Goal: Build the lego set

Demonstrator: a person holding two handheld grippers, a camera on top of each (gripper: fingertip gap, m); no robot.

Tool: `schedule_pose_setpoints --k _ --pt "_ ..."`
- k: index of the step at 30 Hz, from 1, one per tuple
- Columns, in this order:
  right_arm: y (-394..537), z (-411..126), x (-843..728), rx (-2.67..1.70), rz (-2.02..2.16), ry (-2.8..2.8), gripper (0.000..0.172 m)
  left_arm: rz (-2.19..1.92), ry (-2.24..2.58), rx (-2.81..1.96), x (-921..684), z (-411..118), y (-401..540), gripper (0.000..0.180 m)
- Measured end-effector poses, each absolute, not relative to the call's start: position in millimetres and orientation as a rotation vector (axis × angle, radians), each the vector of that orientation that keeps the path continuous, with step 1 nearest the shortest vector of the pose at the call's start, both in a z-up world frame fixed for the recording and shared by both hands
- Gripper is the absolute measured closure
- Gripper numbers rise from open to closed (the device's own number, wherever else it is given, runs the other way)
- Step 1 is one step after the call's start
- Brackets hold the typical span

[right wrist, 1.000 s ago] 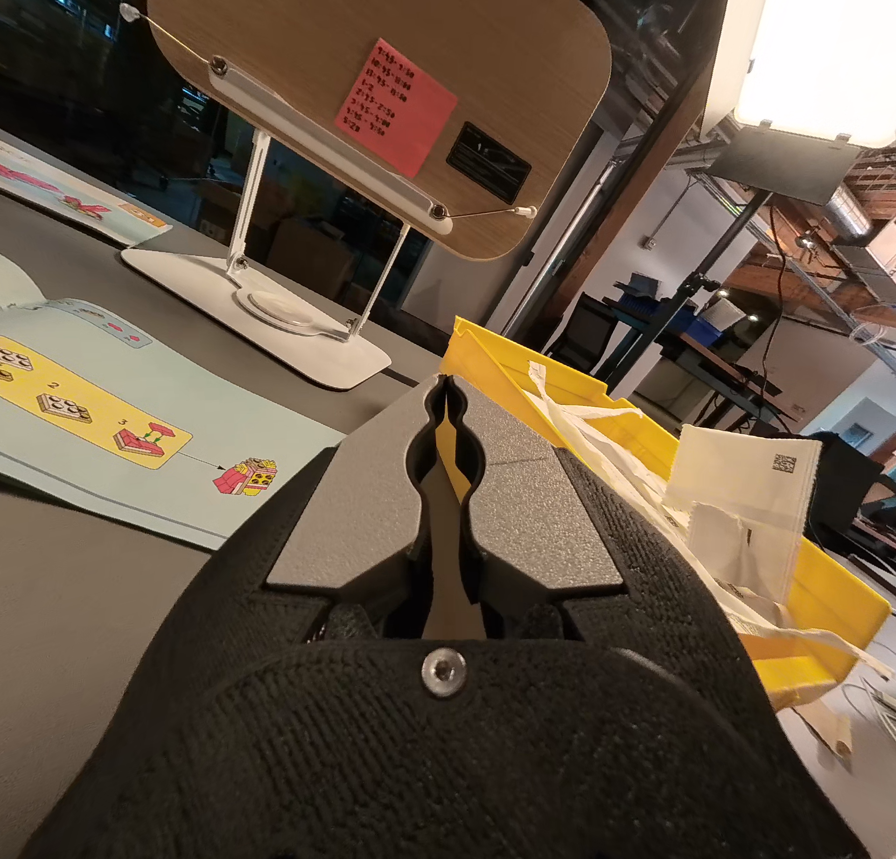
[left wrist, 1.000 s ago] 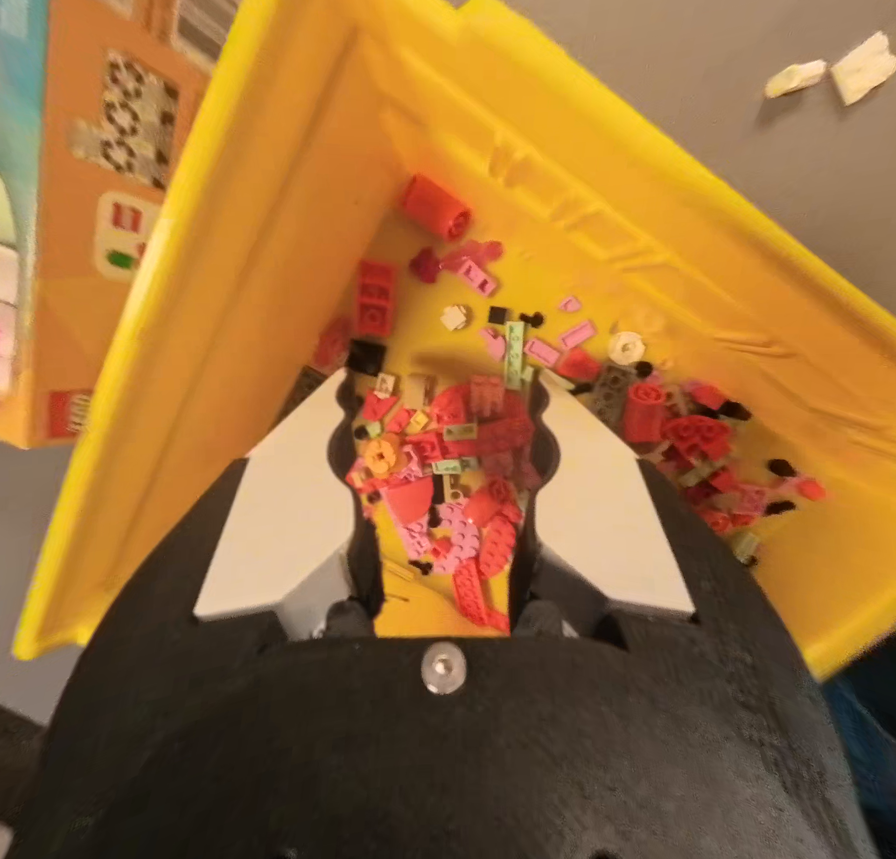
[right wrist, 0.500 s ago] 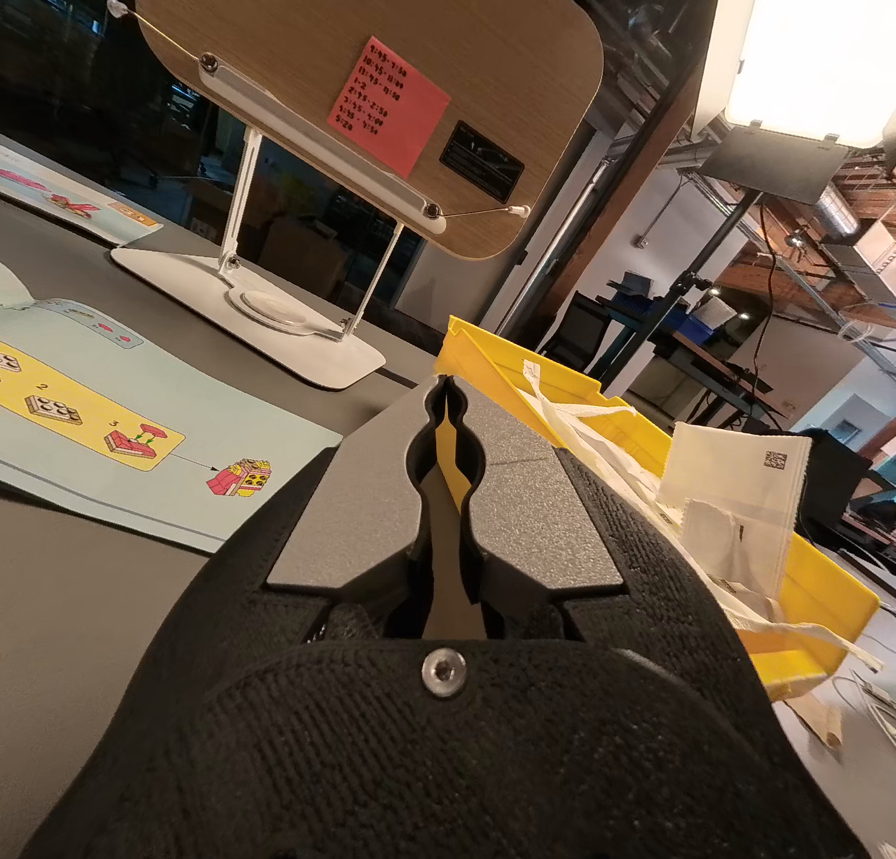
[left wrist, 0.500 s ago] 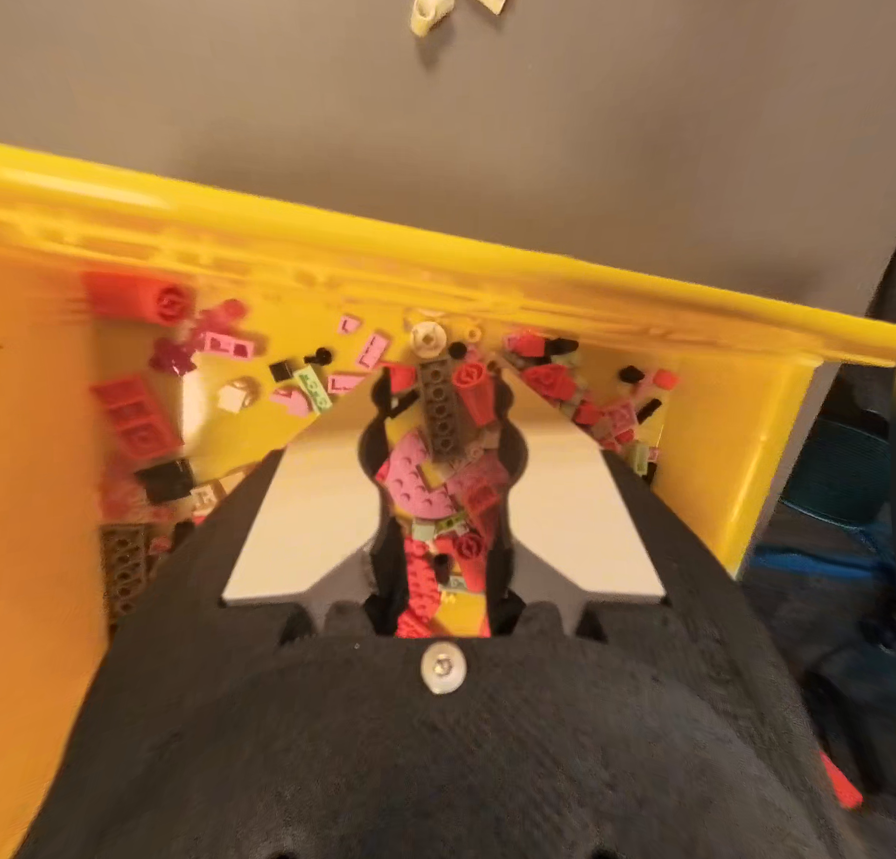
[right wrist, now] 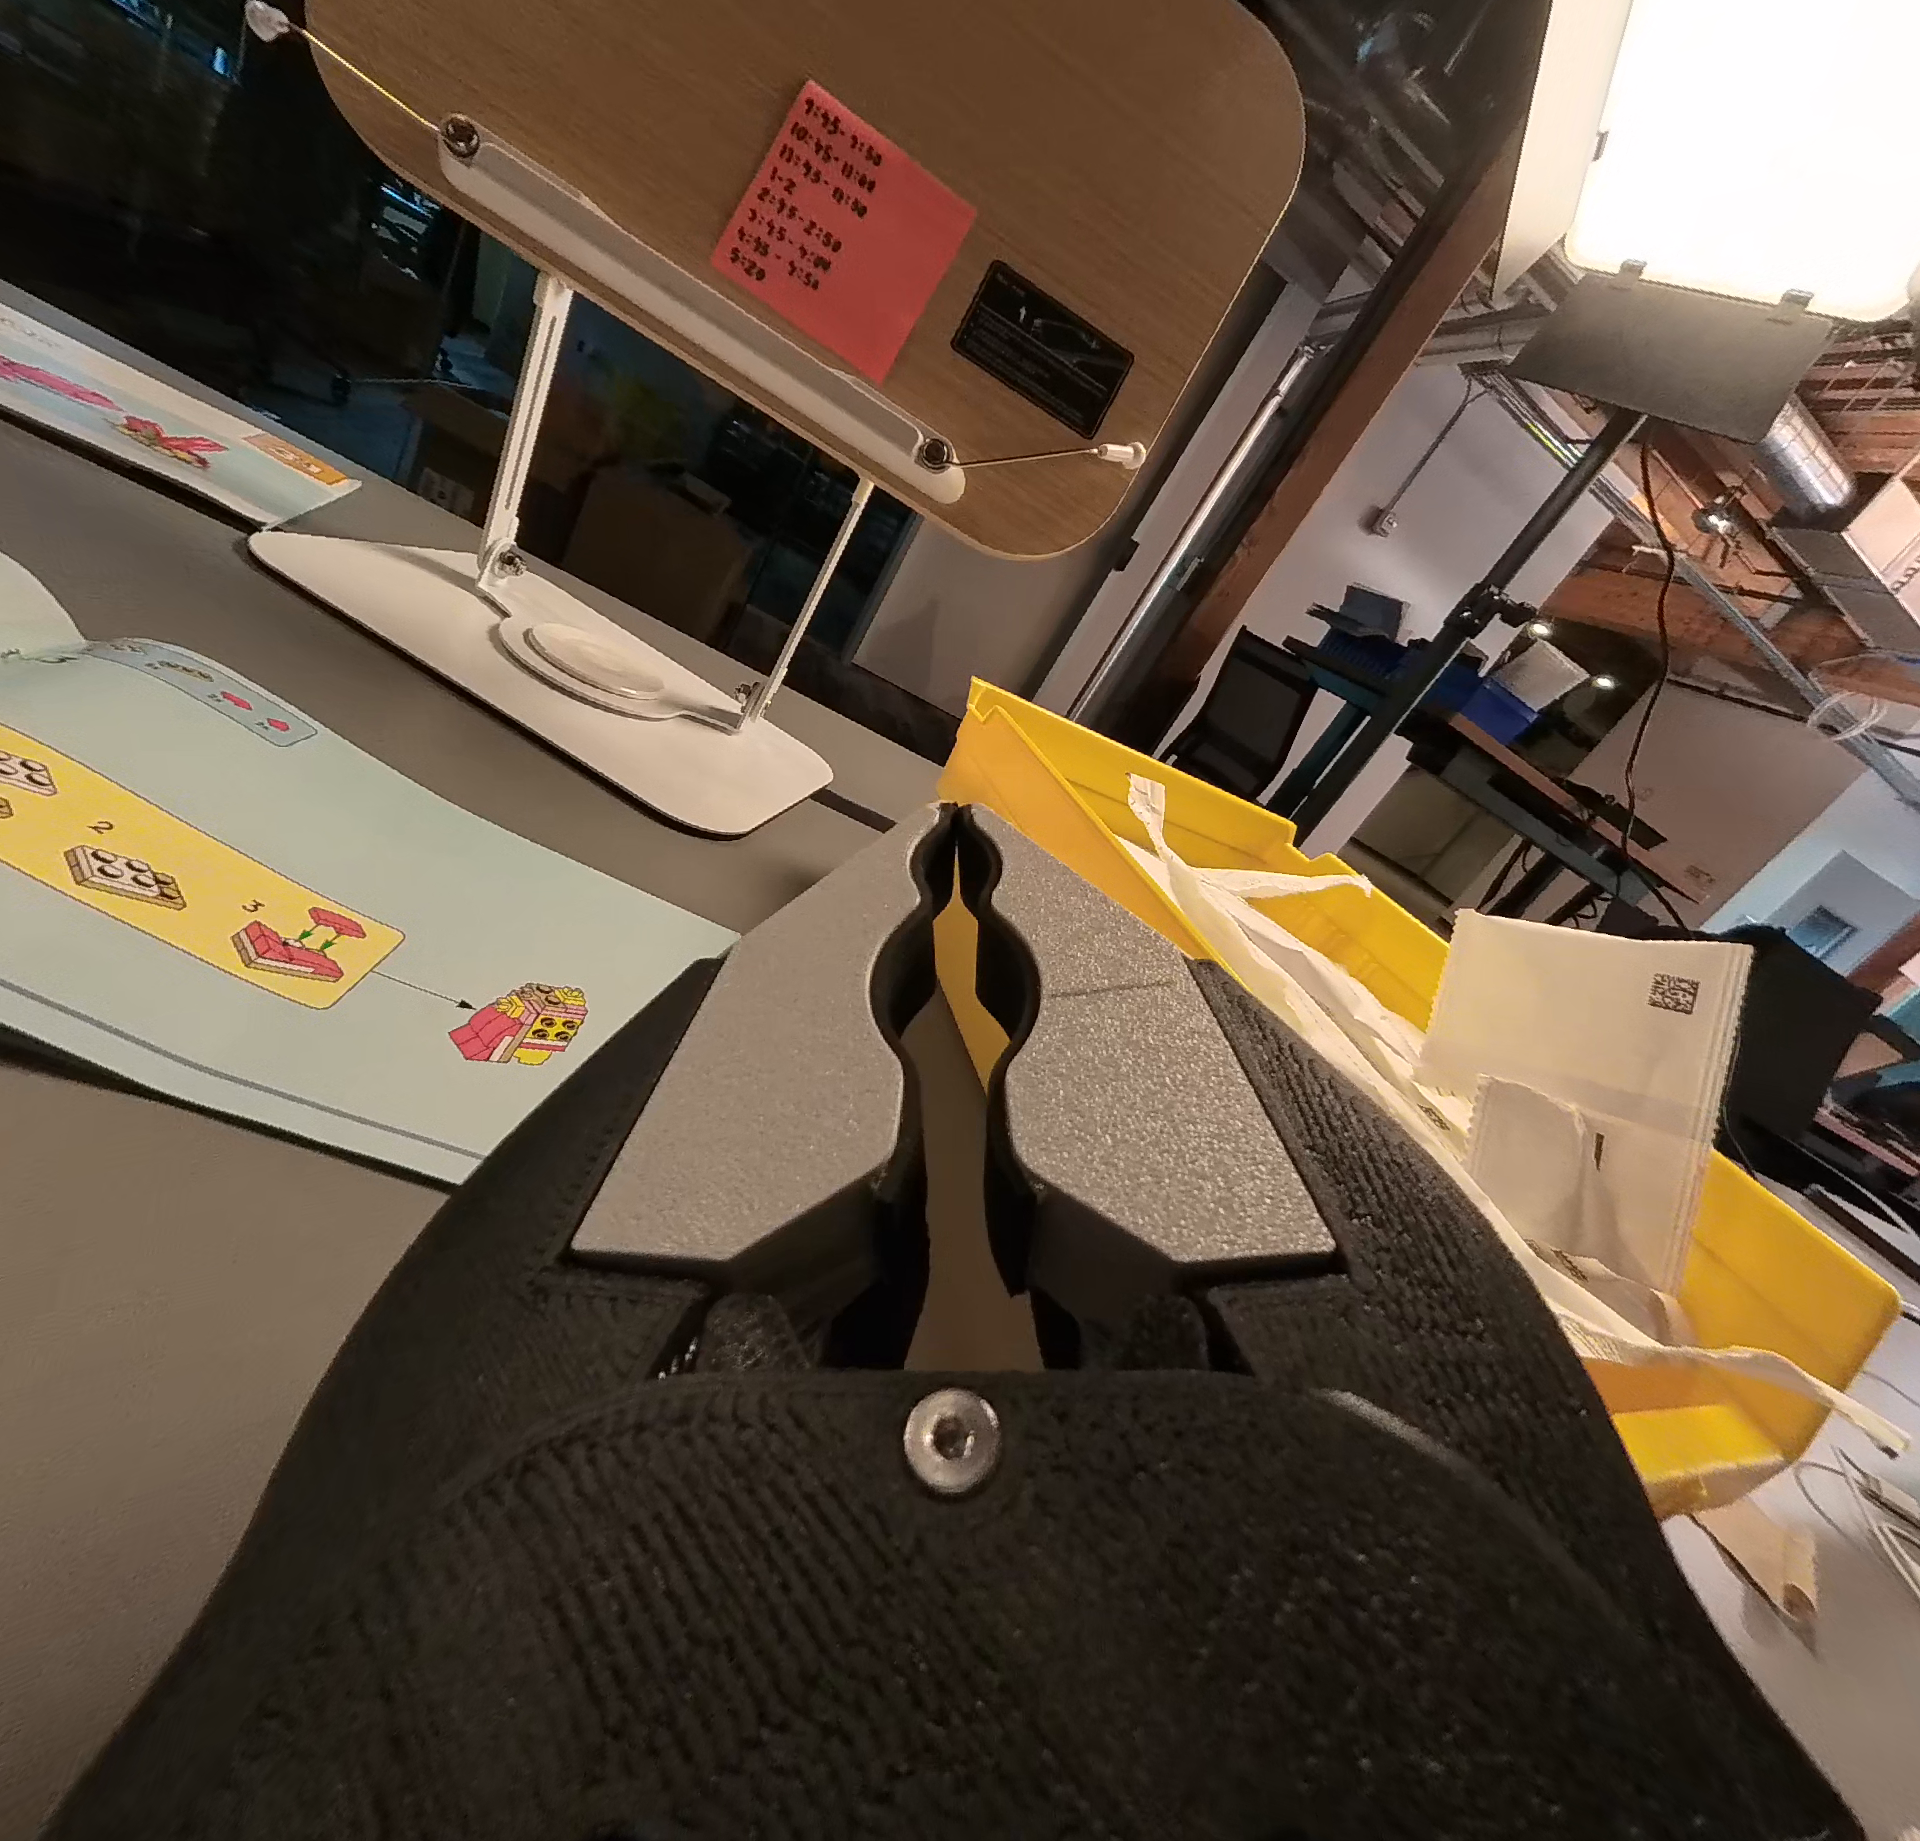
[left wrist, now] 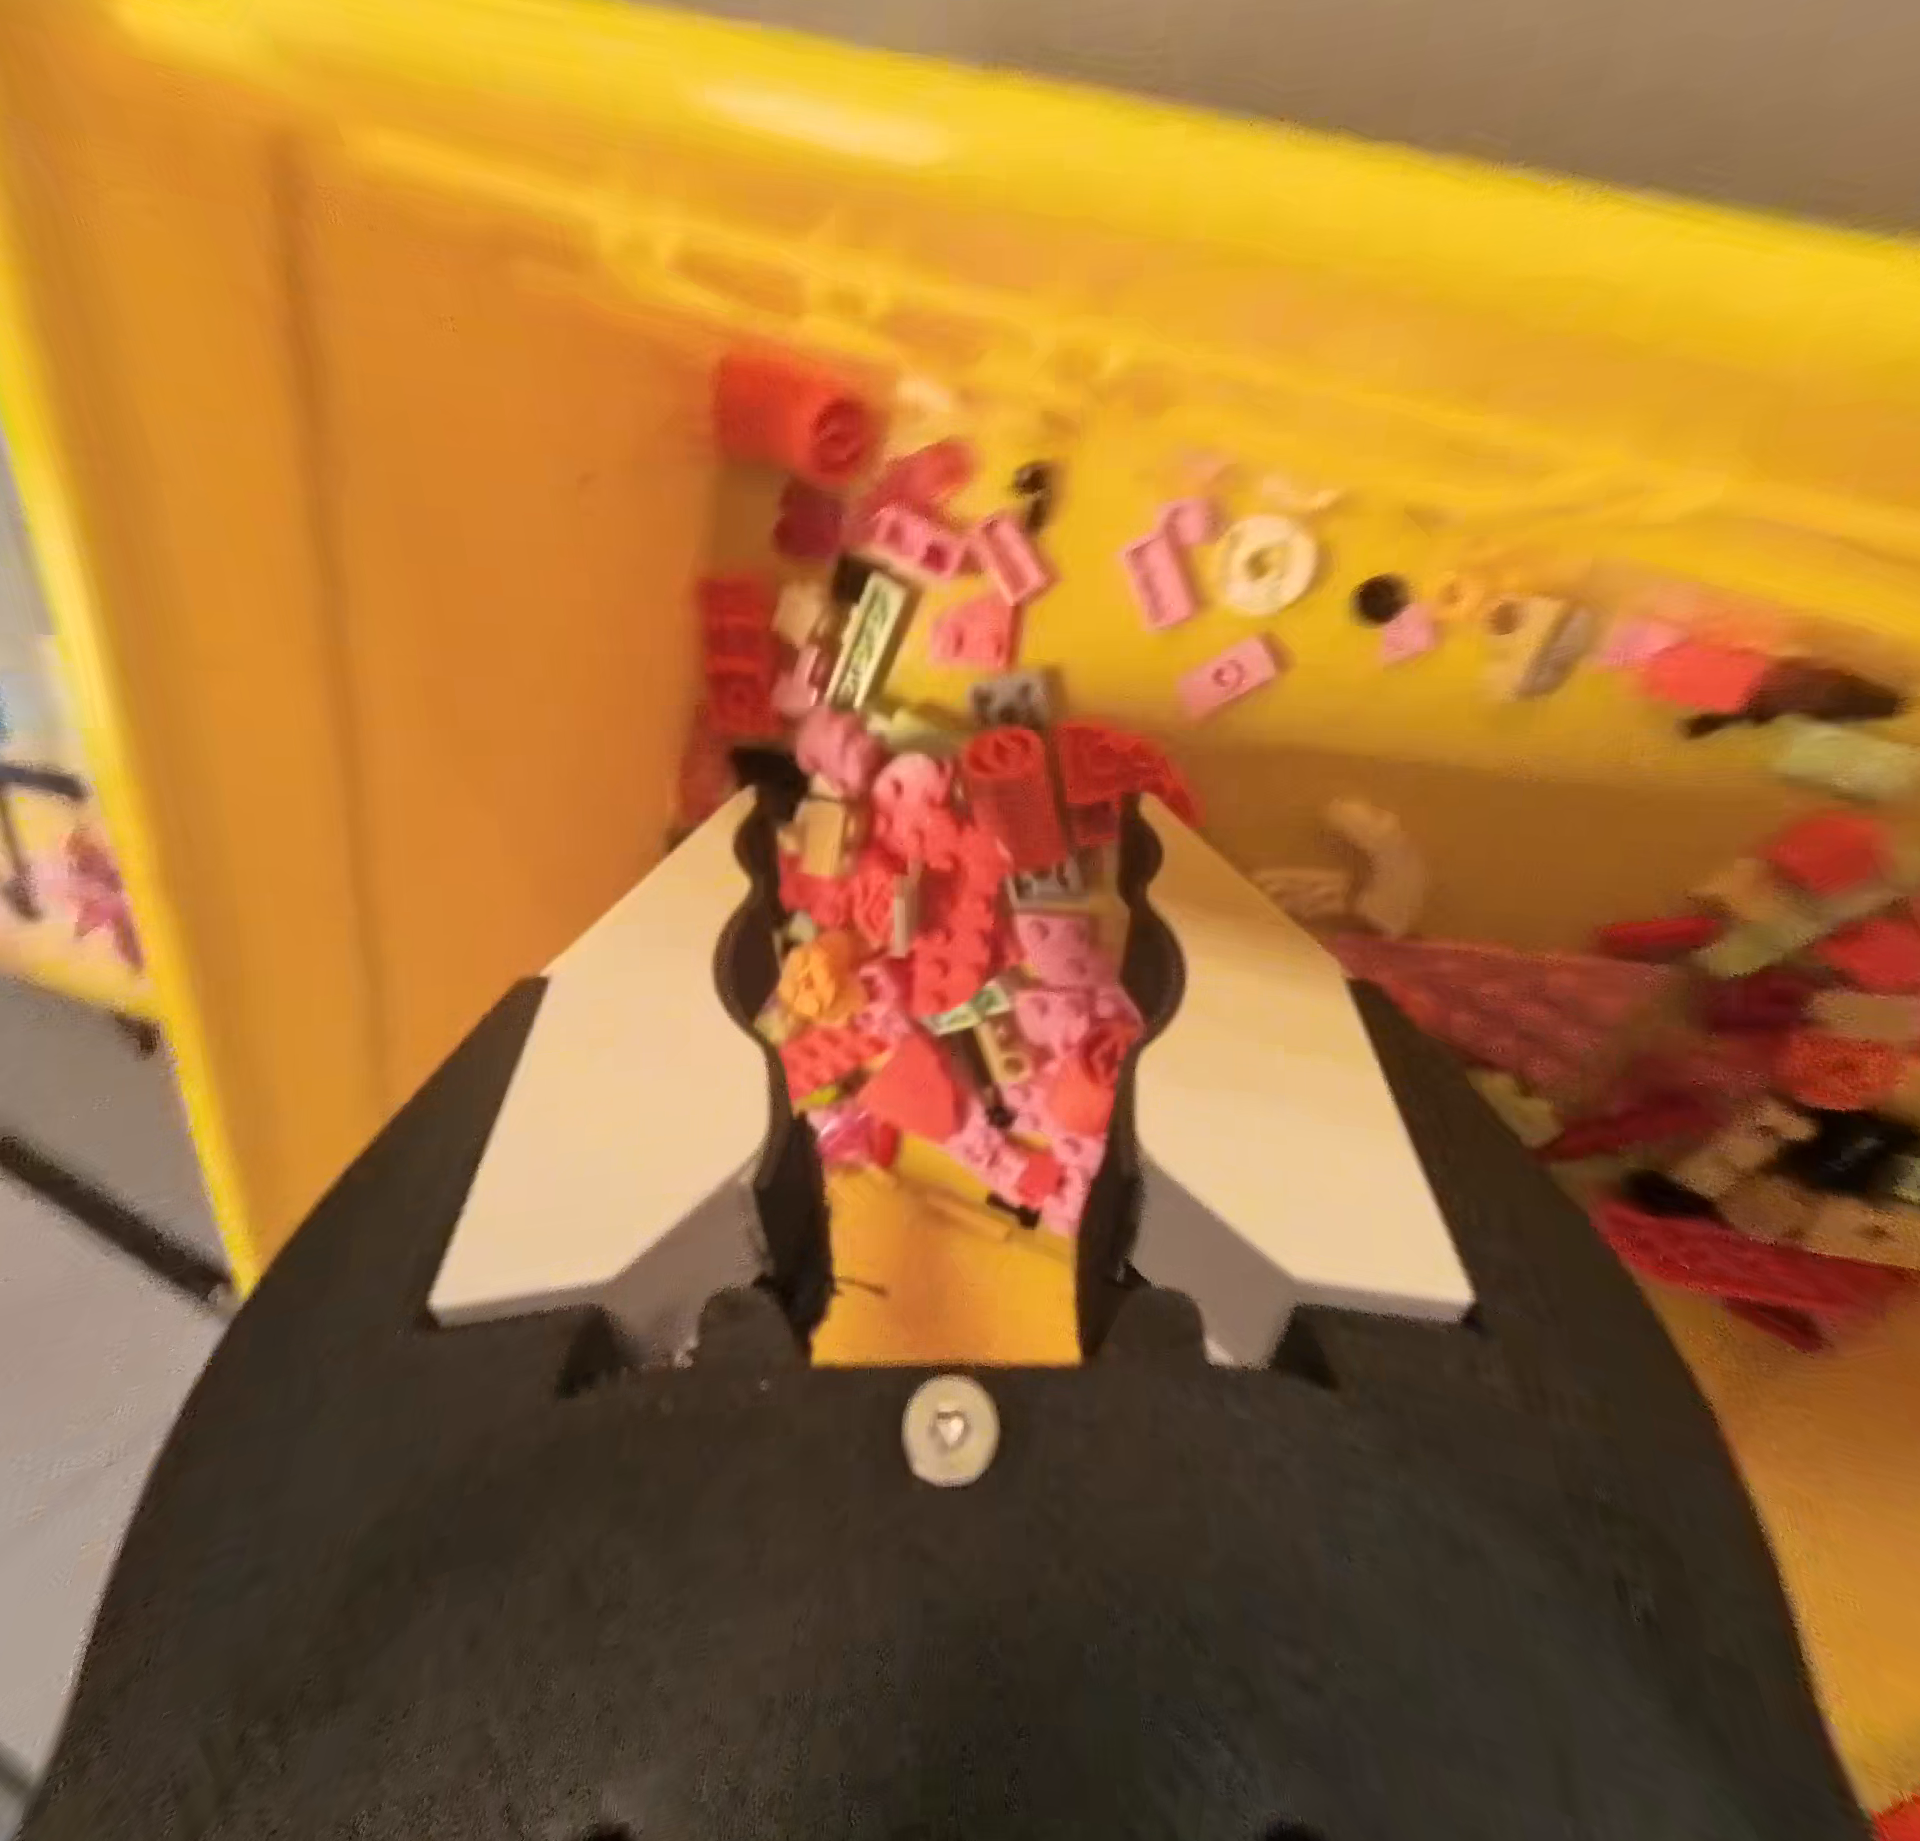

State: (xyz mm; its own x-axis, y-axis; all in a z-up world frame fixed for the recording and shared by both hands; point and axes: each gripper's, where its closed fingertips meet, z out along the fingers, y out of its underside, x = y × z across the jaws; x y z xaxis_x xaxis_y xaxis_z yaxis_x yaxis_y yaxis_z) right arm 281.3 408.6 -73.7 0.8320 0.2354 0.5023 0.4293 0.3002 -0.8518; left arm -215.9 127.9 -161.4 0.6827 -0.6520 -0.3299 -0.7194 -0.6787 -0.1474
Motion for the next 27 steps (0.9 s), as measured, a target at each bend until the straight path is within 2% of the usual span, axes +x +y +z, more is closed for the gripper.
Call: schedule_pose_setpoints --k 3,7,11,15,19,24,27 --pt "408.5 -73.7 281.3 -1.282 -0.137 -0.616 0.172 0.184 1.151 -2.616 -195.8 -162.6 115.4 0.117" --pt "408.4 -73.7 281.0 -1.282 -0.136 -0.617 0.172 -0.28 1.349 -2.549 -138.8 -164.3 74.8 0.14" --pt "408.2 -74.0 280.5 -1.281 -0.136 -0.621 0.172 -0.344 1.473 -2.553 -129.3 -173.0 52.5 0.145" --pt "408.1 -74.2 280.2 -1.281 -0.137 -0.623 0.172 -0.424 1.476 -2.573 -126.1 -174.3 41.0 0.141" --pt "407.4 -74.0 279.6 -1.279 -0.135 -0.626 0.172 -0.329 1.435 -2.594 -142.7 -171.0 33.1 0.151" --pt "406.2 -74.3 276.6 -1.273 -0.13 -0.642 0.172 -0.152 1.343 -2.697 -178.2 -165.2 12.9 0.145" --pt "406.1 -75.1 274.1 -1.269 -0.13 -0.657 0.172 -0.057 1.339 -2.766 -191.5 -164.7 1.4 0.15"
